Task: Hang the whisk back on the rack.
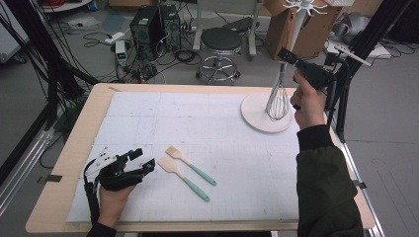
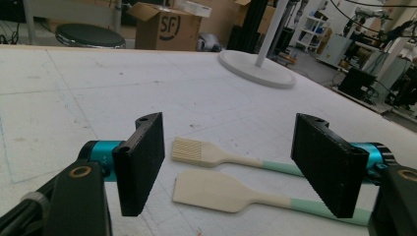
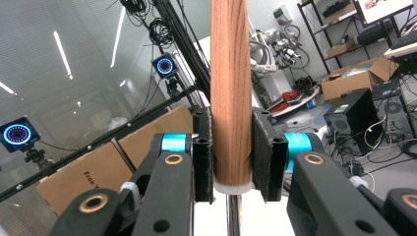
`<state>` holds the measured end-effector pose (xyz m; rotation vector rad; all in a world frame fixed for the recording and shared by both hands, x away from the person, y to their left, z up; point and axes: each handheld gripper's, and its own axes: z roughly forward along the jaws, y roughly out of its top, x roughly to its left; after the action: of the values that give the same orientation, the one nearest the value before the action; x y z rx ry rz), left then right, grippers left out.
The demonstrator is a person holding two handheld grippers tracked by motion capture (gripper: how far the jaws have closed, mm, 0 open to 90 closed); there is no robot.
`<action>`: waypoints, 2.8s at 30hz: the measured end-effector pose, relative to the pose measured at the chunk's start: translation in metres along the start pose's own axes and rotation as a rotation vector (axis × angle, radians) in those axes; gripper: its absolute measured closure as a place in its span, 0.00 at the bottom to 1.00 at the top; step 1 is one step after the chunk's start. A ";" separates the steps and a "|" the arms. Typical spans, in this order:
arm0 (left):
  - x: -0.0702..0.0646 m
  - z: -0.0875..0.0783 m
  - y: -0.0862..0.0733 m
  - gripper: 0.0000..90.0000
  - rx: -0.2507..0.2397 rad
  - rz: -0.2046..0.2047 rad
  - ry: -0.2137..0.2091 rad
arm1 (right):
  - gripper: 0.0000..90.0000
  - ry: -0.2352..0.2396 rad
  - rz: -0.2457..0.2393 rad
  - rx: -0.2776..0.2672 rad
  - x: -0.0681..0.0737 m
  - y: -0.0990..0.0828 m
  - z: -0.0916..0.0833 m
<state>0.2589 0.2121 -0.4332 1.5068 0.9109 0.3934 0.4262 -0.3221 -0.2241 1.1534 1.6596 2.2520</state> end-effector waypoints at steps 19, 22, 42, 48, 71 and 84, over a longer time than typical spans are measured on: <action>0.000 -0.001 0.001 0.33 -0.006 -0.010 -0.004 | 0.82 -0.054 0.009 -0.002 -0.019 0.011 0.004; -0.001 -0.001 0.001 0.33 -0.005 -0.012 -0.005 | 0.82 -0.053 0.006 0.000 -0.022 0.011 0.004; 0.000 -0.003 0.002 0.33 -0.011 -0.006 -0.017 | 0.82 -0.075 -0.019 -0.018 -0.026 0.006 0.005; 0.000 -0.003 0.001 0.33 -0.009 -0.007 -0.016 | 0.82 -0.087 -0.061 -0.022 -0.026 0.006 0.005; 0.000 -0.003 0.000 0.33 -0.005 -0.011 -0.007 | 0.80 -0.125 -0.129 -0.022 -0.031 0.000 0.011; 0.000 -0.004 0.000 0.33 -0.007 -0.009 -0.005 | 0.53 -0.224 -0.129 -0.075 -0.029 0.004 0.003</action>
<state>0.2561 0.2151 -0.4326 1.4962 0.9105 0.3857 0.4494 -0.3360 -0.2353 1.1938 1.5056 2.0071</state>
